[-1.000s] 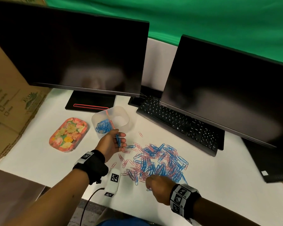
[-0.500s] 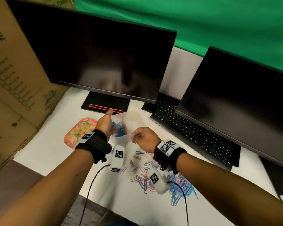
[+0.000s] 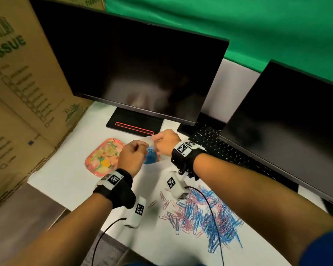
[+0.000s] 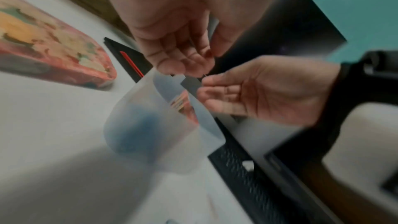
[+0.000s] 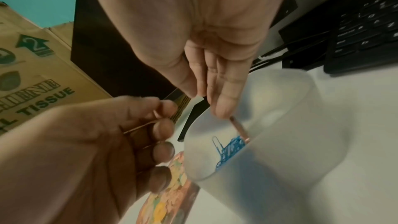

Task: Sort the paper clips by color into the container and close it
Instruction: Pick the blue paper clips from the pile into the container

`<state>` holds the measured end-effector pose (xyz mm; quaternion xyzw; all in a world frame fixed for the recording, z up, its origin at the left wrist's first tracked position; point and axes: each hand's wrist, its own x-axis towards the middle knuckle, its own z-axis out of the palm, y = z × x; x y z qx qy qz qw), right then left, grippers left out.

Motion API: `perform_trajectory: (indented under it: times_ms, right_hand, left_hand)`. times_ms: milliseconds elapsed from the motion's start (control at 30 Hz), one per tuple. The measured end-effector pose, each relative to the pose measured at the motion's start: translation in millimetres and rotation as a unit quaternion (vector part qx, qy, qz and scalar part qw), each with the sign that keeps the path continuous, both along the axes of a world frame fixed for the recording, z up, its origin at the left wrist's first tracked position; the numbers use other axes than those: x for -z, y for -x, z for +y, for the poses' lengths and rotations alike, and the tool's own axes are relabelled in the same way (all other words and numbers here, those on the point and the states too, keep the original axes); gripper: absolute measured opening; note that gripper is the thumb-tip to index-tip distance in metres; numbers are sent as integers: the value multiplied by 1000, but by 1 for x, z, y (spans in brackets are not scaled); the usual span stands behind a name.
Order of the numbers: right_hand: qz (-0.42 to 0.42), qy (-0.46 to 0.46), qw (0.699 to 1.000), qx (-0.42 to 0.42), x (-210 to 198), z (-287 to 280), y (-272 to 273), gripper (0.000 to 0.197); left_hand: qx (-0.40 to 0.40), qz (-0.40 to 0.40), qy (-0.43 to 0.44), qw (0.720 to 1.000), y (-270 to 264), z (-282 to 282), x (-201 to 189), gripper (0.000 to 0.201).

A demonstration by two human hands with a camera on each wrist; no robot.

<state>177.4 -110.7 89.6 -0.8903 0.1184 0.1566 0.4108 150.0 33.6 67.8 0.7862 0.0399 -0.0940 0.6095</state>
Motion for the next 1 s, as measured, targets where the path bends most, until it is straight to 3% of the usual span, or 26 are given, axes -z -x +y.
perform_trajectory:
  times_ms: [100, 200, 300, 400, 533, 667, 800, 933, 1000]
  right_hand:
    - [-45, 18, 997, 59, 5, -27, 24, 25]
    - [-32, 28, 995, 89, 10, -59, 60, 30]
    - [-5, 64, 995, 78, 13, -83, 102, 26]
    - [20, 88, 992, 85, 21, -105, 142, 24]
    - [41, 109, 991, 69, 32, -127, 184, 24]
    - [42, 116, 991, 46, 40, -133, 217, 26]
    - [48, 138, 989, -40, 53, -122, 241, 28]
    - [14, 153, 972, -180, 61, -88, 255, 30]
    - [-2, 154, 960, -235, 64, -68, 256, 31]
  left_hand:
    - [151, -43, -79, 984, 21, -16, 11, 22]
    - [286, -58, -163, 942, 33, -38, 34, 16]
    - [345, -58, -277, 895, 35, -59, 53, 16]
    - [388, -85, -402, 825, 36, -73, 66, 24]
    - [412, -103, -481, 767, 37, -81, 72, 20]
    - [404, -90, -471, 779, 35, -81, 69, 15]
    - [375, -92, -407, 828, 37, -79, 60, 11]
    - [397, -88, -326, 853, 45, -68, 52, 21]
    - [414, -83, -294, 857, 51, -63, 49, 37]
